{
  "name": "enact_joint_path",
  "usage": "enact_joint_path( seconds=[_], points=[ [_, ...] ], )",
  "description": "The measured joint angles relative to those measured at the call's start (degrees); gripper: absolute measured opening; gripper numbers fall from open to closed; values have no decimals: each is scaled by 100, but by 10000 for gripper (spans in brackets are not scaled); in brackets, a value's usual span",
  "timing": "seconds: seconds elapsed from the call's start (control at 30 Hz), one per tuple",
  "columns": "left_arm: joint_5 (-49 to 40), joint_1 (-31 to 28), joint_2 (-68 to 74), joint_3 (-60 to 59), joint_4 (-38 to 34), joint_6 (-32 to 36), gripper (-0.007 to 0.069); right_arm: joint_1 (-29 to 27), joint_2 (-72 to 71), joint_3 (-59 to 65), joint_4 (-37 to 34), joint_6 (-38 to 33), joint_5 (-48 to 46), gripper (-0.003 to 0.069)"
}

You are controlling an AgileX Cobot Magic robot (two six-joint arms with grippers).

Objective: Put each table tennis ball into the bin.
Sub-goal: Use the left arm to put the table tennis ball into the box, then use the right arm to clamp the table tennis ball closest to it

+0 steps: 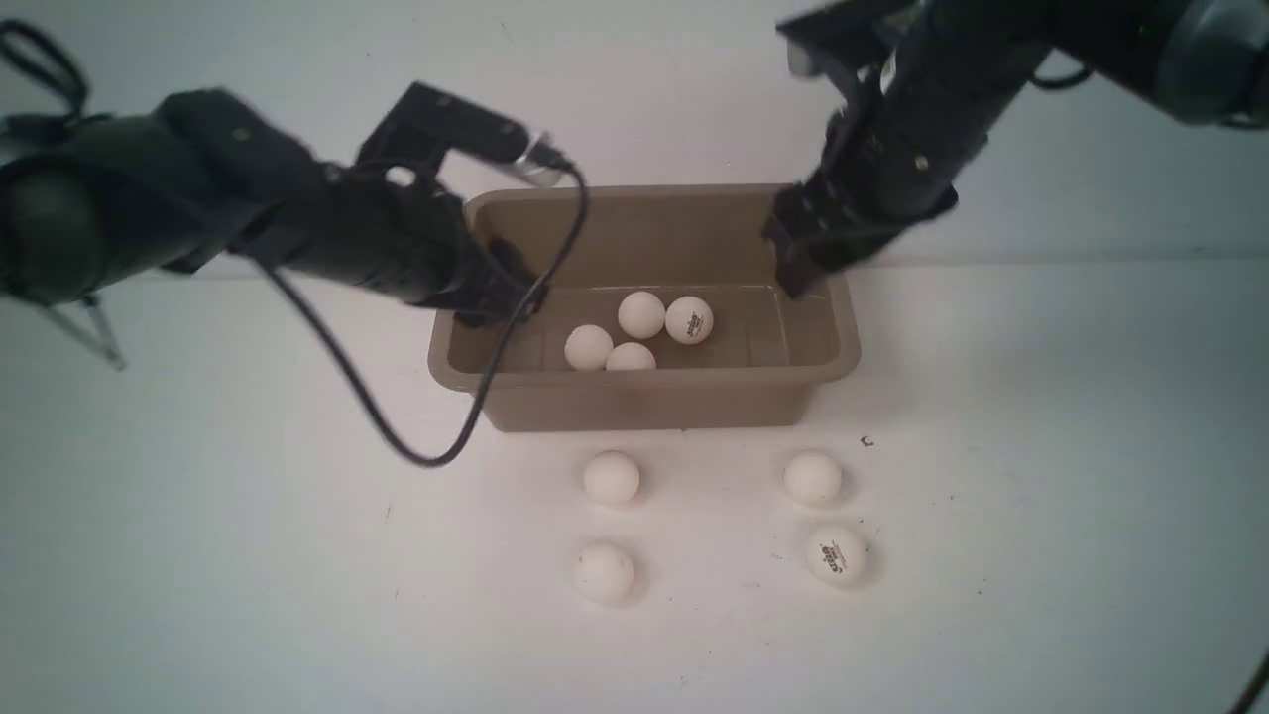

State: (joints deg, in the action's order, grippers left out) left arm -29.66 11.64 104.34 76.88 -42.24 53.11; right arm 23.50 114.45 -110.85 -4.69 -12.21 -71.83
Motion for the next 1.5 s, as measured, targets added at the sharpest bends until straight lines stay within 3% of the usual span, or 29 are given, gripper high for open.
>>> enact_joint_path(
  seconds=[0.37, 0.67, 0.83, 0.97, 1.23, 1.5],
  points=[
    [-1428, 109, 1550, 2160, 2636, -925, 353, 0, -388, 1495, -555, -84, 46, 472],
    [-1470, 210, 1756, 2605, 2660, -473, 367, 0, -1101, 1531, -417, -101, 59, 472],
    [-1236, 411, 1832, 2612, 2667, -392, 501, 0, -1916, 2122, -399, -101, 71, 465],
    [-1406, 453, 1832, 2863, 2706, -673, 538, 0, -2913, 3376, -284, -101, 59, 440],
    [-3028, 447, 1142, 3183, 3432, -1381, 467, 0, -3554, 5039, -606, -101, 1450, 423],
    [-3781, 447, -573, 2843, 2774, -1413, 421, 0, -3078, 5533, -620, -198, 2564, 423]
  ],
)
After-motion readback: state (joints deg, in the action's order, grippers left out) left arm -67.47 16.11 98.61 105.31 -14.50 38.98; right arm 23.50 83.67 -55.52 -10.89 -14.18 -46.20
